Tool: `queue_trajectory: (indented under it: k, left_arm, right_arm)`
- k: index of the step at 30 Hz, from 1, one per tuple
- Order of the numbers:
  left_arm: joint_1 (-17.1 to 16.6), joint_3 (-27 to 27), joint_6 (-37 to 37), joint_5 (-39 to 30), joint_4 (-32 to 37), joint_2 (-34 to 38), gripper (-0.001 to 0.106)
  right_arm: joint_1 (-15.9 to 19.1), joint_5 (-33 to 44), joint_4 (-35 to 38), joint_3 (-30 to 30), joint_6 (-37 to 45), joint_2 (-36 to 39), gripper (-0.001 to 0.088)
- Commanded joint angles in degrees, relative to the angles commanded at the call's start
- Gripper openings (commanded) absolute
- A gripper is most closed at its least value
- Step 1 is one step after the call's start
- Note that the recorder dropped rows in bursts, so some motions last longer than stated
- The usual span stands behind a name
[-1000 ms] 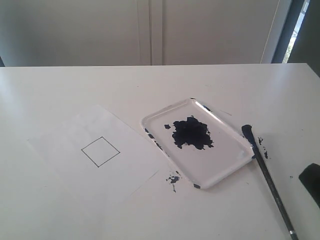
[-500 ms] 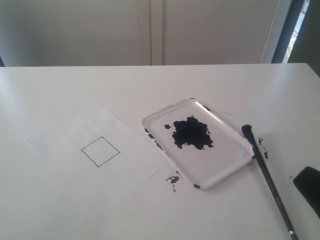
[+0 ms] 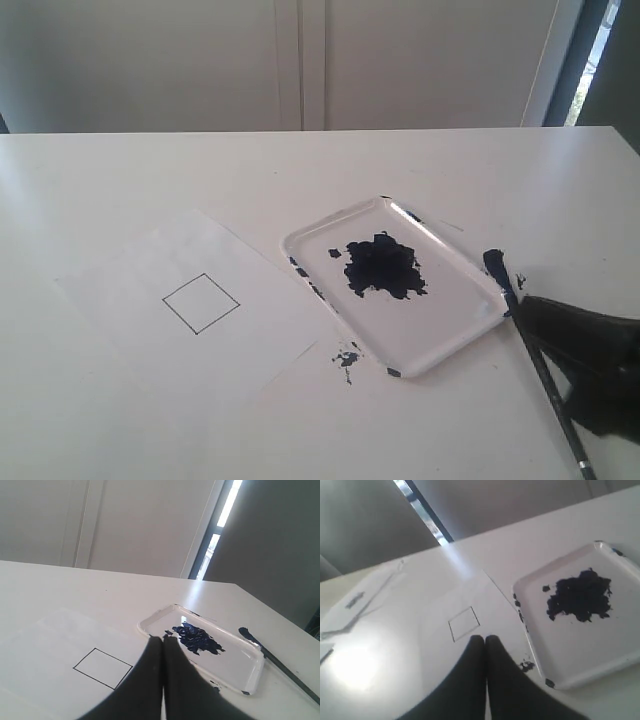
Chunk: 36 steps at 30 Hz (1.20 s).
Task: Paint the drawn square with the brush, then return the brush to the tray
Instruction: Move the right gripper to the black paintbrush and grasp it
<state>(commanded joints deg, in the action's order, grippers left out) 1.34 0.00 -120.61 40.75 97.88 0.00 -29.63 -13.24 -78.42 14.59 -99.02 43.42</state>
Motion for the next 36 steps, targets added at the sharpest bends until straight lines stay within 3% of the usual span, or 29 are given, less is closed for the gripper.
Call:
queue_trajectory:
  k: [7,16,20,22,25,32,36]
  left_arm:
    - [0.0,0.0,0.0,0.0,0.0,0.0,0.0]
    - [0.0,0.0,0.0,0.0,0.0,0.0,0.0]
    - [0.0,0.0,0.0,0.0,0.0,0.0,0.0]
    - [0.0,0.0,0.0,0.0,0.0,0.0,0.0]
    - [0.0,0.0,0.0,0.0,0.0,0.0,0.0]
    - [0.0,0.0,0.0,0.0,0.0,0.0,0.0]
    - [0.0,0.0,0.0,0.0,0.0,0.0,0.0]
  right_arm:
    - [0.0,12.2,0.4,3.3,1.3,16.5,0.0002]
    - [0.0,20.7,0.5,5.6,1.3,21.7,0.0181]
    - [0.0,21.9,0.4,5.6,1.3,22.3,0.0378]
    - [0.0,21.9,0.4,5.6,1.3,23.1,0.053]
    - [0.0,21.2,0.0,5.4,1.3,25.2,0.0638]
    - [0.0,22.6,0.2,5.3,1.5,34.8,0.0633]
    - [0.0,23.0,0.4,5.3,1.4,37.3,0.051]
